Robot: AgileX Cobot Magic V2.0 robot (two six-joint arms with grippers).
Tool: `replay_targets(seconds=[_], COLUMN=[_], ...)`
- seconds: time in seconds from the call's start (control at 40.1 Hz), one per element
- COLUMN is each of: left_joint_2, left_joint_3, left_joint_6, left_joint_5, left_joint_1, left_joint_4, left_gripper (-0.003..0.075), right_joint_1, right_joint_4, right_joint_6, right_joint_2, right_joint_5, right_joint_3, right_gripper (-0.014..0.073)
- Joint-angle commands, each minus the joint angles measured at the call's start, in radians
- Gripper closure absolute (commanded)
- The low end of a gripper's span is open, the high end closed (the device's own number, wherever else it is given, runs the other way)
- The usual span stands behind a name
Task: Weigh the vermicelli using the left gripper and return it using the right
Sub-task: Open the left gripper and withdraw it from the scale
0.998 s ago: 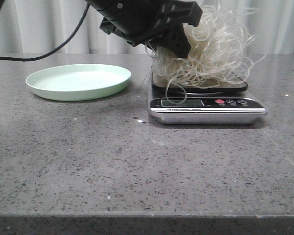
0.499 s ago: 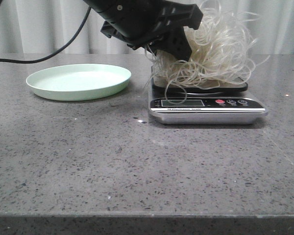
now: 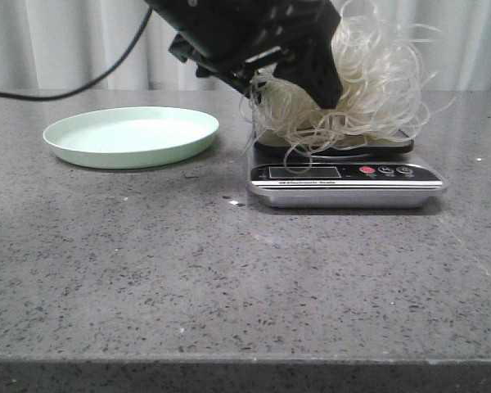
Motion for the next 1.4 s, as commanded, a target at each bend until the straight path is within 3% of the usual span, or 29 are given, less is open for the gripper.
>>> replay_targets(seconds=[0.0, 0.324, 0.524, 0.698, 1.123, 1.222, 1.372], left_joint_2=[-0.094, -0.215, -0.328, -0.476, -0.888, -0.967, -1.068], left_joint_3=[-0.033, -0.033, 0.013, 0.108, 0.449, 0.546, 0.696], left_joint_6=[-0.001, -0.02, -0.147, -0.204, -0.204, -0.204, -0.204], left_joint_5=[0.006, 0.198, 0.24, 0.223, 0.085, 0.03, -0.076], left_joint_1=[0.012, 0.114, 0.194, 0.273, 0.543, 0.568, 0.572], left_joint_4=[0.0, 0.033, 0.165, 0.259, 0.311, 0.325, 0.327], left_gripper=[0.0165, 0.0177, 0.0229, 0.0308, 0.0533, 0.0582, 0.0584], right_joint_1=[0.0, 0.0, 0.0, 0.0, 0.0, 0.0, 0.0], right_joint_4=[-0.003, -0.003, -0.003, -0.003, -0.003, -0.003, -0.003], right_joint_6=[-0.002, -0.002, -0.002, -0.002, -0.002, -0.002, -0.002], right_joint_2=[-0.016, -0.016, -0.016, -0.016, -0.016, -0.016, -0.016], right_joint_5=[-0.075, -0.075, -0.075, -0.075, -0.075, -0.075, -0.075], right_joint_3=[-0.008, -0.008, -0.008, -0.008, -0.008, -0.008, -0.008], right_gripper=[0.0442, 0.0442, 0.0442, 0.0442, 0.0442, 0.0442, 0.0442])
